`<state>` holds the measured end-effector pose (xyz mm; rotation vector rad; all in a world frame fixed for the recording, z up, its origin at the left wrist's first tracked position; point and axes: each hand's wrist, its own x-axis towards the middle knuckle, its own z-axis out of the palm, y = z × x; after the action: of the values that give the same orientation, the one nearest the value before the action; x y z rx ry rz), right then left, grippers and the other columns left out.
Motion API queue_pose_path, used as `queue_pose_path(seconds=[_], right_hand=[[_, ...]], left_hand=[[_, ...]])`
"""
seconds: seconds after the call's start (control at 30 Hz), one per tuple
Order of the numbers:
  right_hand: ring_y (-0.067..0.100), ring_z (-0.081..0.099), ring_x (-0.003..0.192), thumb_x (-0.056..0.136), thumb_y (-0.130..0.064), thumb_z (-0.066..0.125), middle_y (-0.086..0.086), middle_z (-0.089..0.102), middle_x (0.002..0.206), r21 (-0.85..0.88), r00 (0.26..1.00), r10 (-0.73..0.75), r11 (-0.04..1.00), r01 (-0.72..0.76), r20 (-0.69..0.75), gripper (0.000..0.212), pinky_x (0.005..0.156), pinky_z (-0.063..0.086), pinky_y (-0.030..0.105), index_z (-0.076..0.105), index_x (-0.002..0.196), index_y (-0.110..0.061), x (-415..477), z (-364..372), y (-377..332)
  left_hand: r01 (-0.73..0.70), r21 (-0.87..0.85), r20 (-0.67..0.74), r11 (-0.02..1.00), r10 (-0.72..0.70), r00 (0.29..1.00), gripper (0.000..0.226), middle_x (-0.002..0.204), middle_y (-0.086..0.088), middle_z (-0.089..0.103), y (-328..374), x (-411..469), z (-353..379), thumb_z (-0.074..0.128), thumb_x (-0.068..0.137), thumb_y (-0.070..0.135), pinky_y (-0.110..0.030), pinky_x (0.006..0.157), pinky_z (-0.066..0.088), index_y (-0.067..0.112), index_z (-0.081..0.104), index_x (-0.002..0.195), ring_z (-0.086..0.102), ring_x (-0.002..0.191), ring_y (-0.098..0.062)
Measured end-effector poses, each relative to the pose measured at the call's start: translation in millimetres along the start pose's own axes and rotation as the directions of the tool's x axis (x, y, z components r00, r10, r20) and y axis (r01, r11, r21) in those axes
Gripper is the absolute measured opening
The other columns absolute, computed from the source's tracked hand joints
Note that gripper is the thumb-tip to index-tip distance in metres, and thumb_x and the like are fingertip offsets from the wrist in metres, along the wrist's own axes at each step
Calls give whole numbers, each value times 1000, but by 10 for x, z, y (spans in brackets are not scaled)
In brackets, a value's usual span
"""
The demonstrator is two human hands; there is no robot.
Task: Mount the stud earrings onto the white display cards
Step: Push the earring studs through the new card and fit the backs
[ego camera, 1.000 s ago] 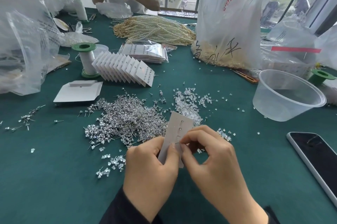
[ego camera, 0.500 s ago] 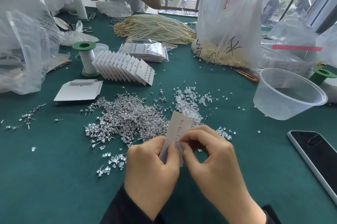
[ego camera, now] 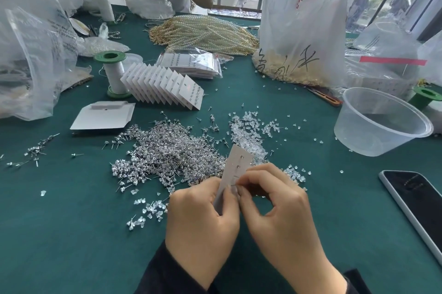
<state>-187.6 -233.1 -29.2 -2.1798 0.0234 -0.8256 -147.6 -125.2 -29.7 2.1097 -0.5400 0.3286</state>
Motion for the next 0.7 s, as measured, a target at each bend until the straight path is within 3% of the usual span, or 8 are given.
queue_pose_path(seconds=[0.1, 0.23, 0.37, 0.7], right_hand=[[3, 58, 71, 74, -3, 63, -3, 60, 77, -9, 1000, -6, 1000, 6, -4, 6, 65, 48, 14, 65, 73, -8, -12, 8, 8], [5, 59, 71, 74, -4, 63, -5, 60, 77, 4, 1000, 6, 1000, -6, -21, 4, 64, 50, 19, 65, 73, -8, -31, 15, 16], [6, 59, 70, 74, -4, 64, -5, 60, 76, 24, 1000, 21, 999, -21, -11, 4, 63, 51, 21, 65, 72, -8, -42, 15, 23], [9, 60, 71, 73, -4, 64, -7, 61, 76, 126, 996, 87, 989, -82, -33, 6, 62, 51, 23, 65, 72, -10, -66, 26, 21]], left_hand=[[-19, 4, 3, 1000, 19, 1000, 36, 35, 5, 23, -3, 0, -8, 60, 70, 17, -15, 40, 18, 14, 36, 44, 27, 35, -12], [-38, -1, 17, 999, 38, 999, 38, 33, -4, 29, -5, -8, -11, 61, 70, 15, -18, 39, 17, 12, 35, 43, 32, 40, -18], [-42, -5, 37, 999, 42, 998, 35, 33, -1, 33, -23, -14, -15, 60, 71, 16, -16, 38, 17, 11, 39, 43, 29, 39, -12], [-16, -48, 56, 999, 19, 998, 34, 35, 0, 26, -15, -12, -40, 57, 72, 17, -19, 38, 17, 4, 43, 44, 27, 38, -13]])
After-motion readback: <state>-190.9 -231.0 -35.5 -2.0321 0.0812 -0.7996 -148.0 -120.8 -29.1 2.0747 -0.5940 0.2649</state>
